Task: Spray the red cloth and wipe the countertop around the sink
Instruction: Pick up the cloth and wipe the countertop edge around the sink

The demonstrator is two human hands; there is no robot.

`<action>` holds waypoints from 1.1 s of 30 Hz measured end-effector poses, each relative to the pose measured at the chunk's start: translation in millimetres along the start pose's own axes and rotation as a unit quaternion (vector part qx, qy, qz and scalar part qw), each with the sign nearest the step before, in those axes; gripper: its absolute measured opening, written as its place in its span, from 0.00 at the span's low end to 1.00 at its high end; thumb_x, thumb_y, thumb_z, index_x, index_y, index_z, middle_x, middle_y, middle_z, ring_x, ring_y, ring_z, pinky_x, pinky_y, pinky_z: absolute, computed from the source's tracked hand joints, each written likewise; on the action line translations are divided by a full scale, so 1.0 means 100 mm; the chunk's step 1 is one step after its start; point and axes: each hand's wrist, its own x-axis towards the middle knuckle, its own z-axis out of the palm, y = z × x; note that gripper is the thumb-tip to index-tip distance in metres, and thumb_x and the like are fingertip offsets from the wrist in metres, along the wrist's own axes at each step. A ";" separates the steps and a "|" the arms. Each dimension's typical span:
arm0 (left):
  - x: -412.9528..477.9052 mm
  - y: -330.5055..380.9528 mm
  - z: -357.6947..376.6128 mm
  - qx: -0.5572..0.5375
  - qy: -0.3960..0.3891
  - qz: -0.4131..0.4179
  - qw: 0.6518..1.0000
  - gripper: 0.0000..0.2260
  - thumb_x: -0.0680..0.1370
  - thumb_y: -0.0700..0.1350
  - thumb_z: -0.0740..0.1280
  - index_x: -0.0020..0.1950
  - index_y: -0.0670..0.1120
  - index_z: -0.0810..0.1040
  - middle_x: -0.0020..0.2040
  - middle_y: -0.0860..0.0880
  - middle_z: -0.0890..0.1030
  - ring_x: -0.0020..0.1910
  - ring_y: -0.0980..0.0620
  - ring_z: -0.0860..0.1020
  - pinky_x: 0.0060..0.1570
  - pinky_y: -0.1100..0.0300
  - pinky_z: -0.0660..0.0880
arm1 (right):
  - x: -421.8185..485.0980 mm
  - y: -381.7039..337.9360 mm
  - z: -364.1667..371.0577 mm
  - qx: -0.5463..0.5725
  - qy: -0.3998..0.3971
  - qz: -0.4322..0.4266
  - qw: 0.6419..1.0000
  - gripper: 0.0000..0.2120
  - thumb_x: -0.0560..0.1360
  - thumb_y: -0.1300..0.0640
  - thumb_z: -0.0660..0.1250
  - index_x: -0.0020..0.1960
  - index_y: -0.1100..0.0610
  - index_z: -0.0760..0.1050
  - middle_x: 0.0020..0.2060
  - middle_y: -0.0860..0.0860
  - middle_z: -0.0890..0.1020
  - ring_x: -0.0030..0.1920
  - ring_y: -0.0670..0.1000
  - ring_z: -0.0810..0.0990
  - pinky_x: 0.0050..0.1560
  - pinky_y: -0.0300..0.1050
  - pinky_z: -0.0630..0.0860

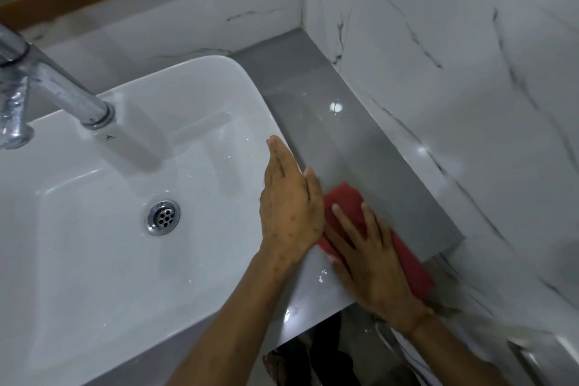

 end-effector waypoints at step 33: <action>0.02 -0.01 0.00 -0.010 0.000 0.007 1.000 0.28 0.81 0.47 0.50 0.77 0.42 0.40 0.80 0.46 0.45 0.77 0.47 0.52 0.70 0.54 0.59 | 0.24 -0.26 -0.07 0.003 -0.003 0.191 0.982 0.31 0.79 0.44 0.50 0.77 0.49 0.43 0.79 0.54 0.47 0.75 0.71 0.49 0.74 0.67 0.52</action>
